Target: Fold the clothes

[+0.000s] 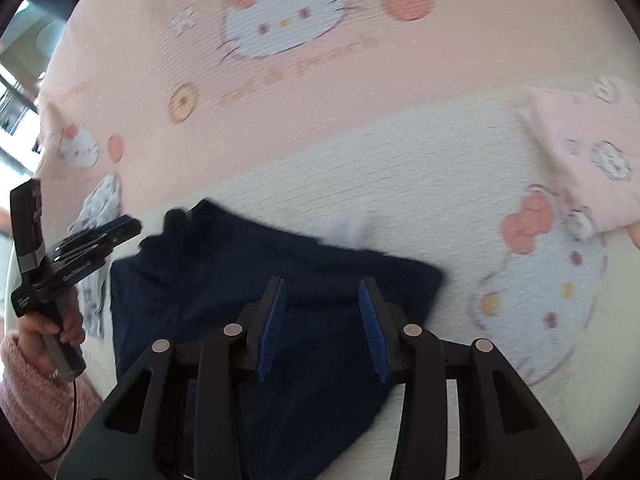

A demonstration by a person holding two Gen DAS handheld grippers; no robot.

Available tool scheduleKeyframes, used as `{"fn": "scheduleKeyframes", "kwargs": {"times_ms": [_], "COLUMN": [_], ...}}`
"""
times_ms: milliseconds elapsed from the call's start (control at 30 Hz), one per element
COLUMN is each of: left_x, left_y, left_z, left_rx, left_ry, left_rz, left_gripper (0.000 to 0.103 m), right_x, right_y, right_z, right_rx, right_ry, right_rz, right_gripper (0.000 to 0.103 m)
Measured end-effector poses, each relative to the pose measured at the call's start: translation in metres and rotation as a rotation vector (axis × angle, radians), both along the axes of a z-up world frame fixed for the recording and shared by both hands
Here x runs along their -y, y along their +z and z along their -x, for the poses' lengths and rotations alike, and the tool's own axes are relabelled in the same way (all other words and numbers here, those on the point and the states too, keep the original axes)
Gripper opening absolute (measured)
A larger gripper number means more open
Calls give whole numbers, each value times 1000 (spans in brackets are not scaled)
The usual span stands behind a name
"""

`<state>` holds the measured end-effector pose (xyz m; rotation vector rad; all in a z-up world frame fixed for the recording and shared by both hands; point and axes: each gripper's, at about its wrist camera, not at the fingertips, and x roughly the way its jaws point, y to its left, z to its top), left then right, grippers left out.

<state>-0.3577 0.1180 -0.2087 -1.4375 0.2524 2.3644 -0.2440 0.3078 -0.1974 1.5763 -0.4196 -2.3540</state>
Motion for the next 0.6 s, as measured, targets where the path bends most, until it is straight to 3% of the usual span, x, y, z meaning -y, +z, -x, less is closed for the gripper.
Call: {"fn": "scheduleKeyframes", "kwargs": {"times_ms": [100, 233, 300, 467, 600], "left_x": [17, 33, 40, 61, 85], "left_y": [-12, -22, -31, -36, -31], "left_z": [-10, -22, -23, -10, 8], "left_rx": [44, 72, 68, 11, 13], "left_ry": [19, 29, 35, 105, 269], "left_rz": [6, -30, 20, 101, 71], "left_gripper": [32, 32, 32, 32, 32], "right_x": [54, 115, 145, 135, 88], "right_y": [2, 1, -6, -24, -8], "right_z": [3, 16, 29, 66, 66], "right_rx": [0, -25, -22, 22, 39], "right_ry": [167, 303, 354, 268, 106], "right_rz": [2, 16, -9, 27, 106], "right_gripper": [40, 40, 39, 36, 37]}}
